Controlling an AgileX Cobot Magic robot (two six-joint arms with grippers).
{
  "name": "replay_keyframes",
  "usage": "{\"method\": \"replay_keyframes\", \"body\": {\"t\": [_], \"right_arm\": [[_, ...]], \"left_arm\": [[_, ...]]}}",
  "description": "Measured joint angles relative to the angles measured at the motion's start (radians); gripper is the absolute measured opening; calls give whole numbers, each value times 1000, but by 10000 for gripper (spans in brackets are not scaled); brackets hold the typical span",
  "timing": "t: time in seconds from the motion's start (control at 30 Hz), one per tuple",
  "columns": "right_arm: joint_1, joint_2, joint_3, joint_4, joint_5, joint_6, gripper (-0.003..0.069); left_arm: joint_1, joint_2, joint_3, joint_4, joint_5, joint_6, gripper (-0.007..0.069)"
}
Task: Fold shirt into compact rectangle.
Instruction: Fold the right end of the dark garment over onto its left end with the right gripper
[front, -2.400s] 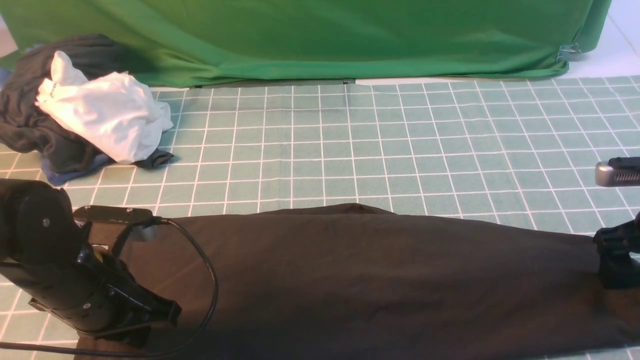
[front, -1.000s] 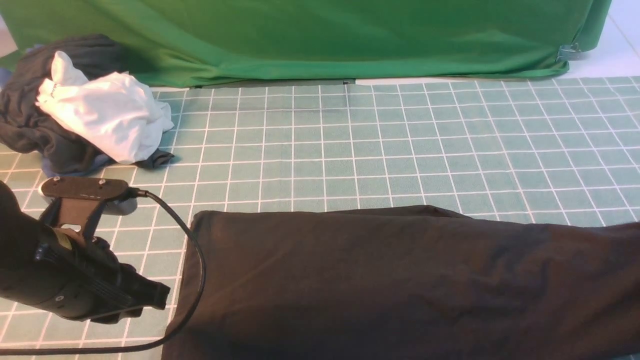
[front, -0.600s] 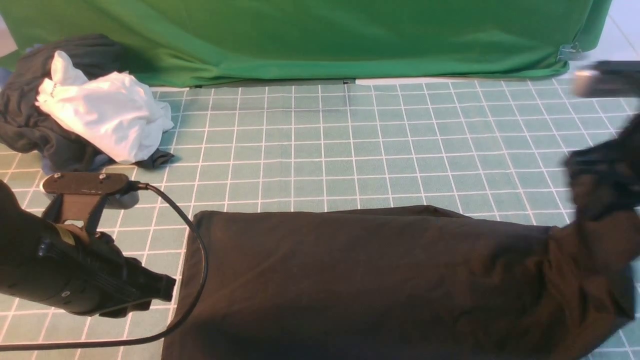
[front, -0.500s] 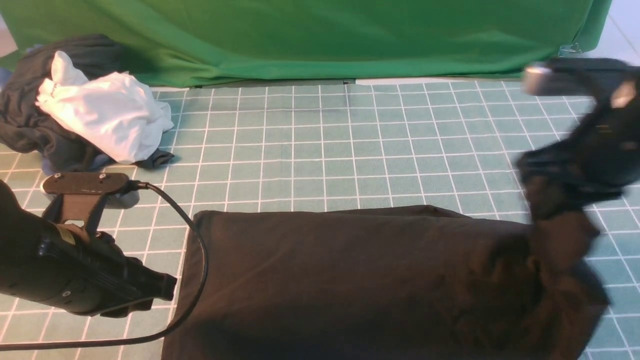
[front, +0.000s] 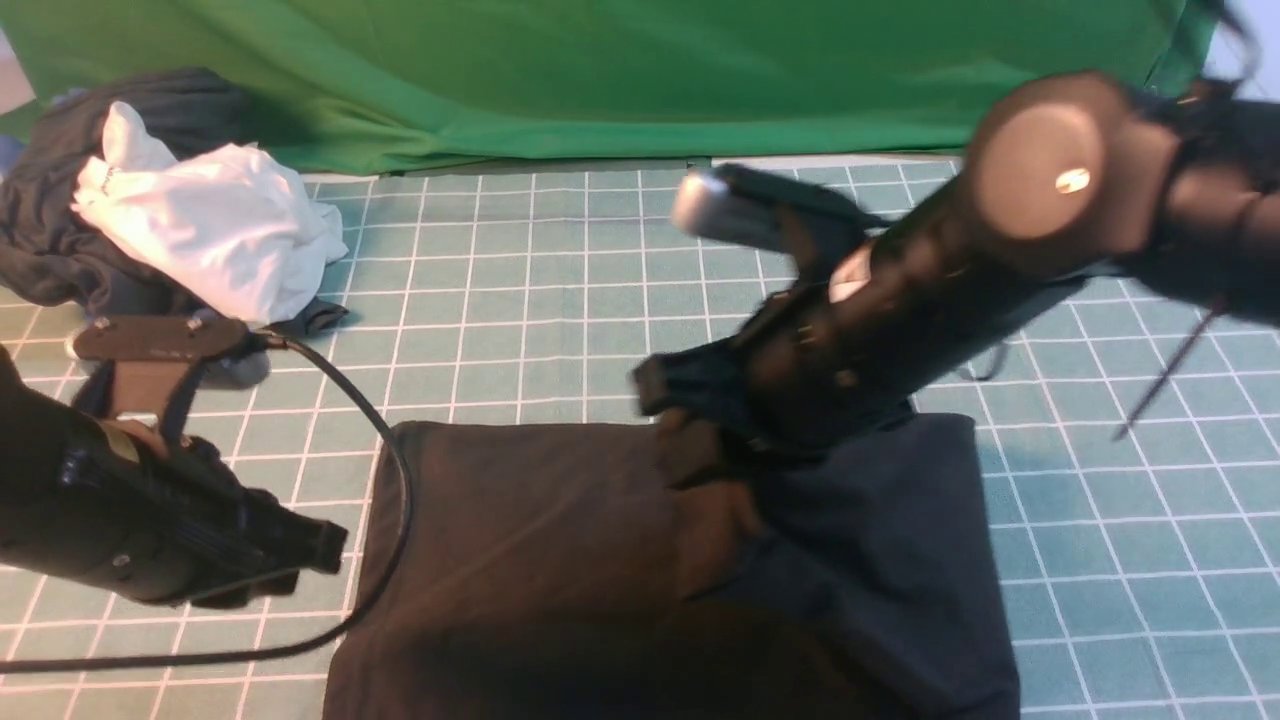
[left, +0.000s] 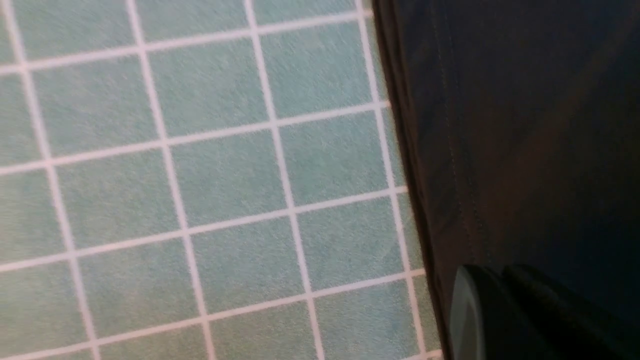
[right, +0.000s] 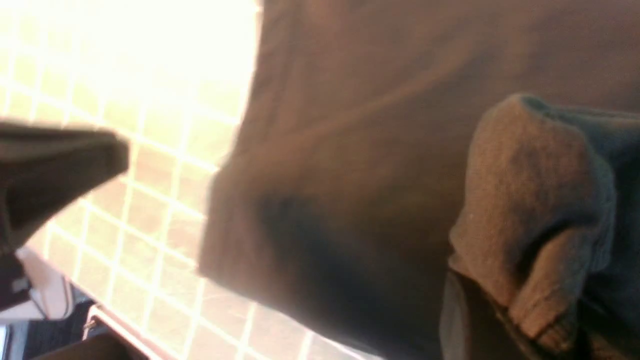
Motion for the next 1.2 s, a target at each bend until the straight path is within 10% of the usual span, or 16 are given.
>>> {"method": "replay_keyframes", "body": {"t": [0.53,0.93,1.2], "right_arm": [[185,295,-265,38,-25,-3,77],[214,388,-350,83,-19,-34,452],[165,289,-415,-67,108,-101,433]], "left_arm": [[0,-63,-2,150,5,-124,6],[0,-113,-2,150,22,-127,6],[0,-152,-2,134,33,-133,6]]}}
